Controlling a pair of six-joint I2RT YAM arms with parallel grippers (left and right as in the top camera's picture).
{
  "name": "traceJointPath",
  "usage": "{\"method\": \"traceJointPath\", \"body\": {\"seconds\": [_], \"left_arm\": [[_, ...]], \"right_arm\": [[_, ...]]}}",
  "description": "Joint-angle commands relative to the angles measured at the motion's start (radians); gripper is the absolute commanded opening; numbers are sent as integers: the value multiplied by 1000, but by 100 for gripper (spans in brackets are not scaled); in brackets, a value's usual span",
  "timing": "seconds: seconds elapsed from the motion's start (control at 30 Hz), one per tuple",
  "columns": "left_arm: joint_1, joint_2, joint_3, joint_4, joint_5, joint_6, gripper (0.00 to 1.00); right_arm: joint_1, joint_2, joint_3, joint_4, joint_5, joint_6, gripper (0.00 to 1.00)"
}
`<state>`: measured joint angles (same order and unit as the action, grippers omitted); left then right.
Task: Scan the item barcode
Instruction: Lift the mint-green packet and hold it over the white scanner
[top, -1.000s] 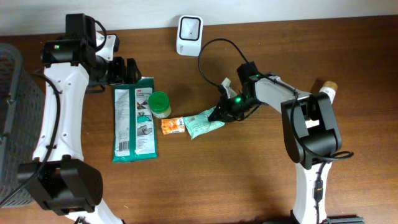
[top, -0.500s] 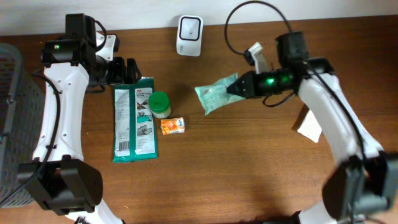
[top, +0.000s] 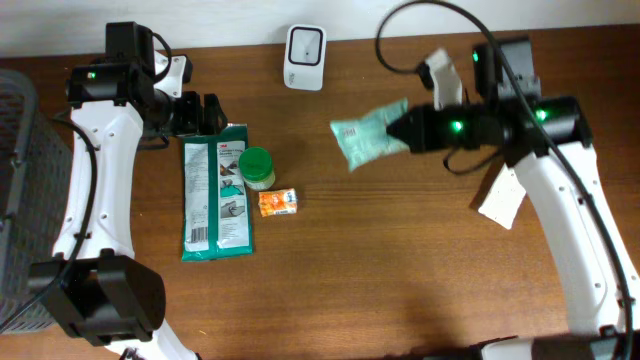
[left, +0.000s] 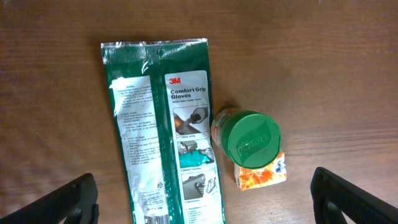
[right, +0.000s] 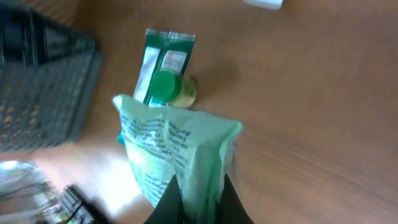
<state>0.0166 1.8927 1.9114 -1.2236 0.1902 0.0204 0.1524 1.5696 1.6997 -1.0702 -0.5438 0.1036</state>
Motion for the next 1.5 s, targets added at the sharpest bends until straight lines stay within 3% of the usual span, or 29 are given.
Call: {"method": "traceJointPath", "body": {"seconds": [0.0,0.13,0.33,0.73,1.17,1.47], "left_arm": [[6,6,6,-1,3,18,99],[6,6,6,-1,3,18,99],[6,6,6,-1,3,19,99],[6,6,6,-1,3,18,99],[6,6,6,-1,3,18,99],[6,6,6,-1,3,18,99]], "right_arm": [[91,155,312,-76,292,3,4],[174,359,546,-13,560,-60,4],[248,544,550,342,799,-277,4],[265,783,548,814,814,-670,4],[296,939,548,1087,940,-1075,4],[301,942,523,1082,903,-1095,4]]}}
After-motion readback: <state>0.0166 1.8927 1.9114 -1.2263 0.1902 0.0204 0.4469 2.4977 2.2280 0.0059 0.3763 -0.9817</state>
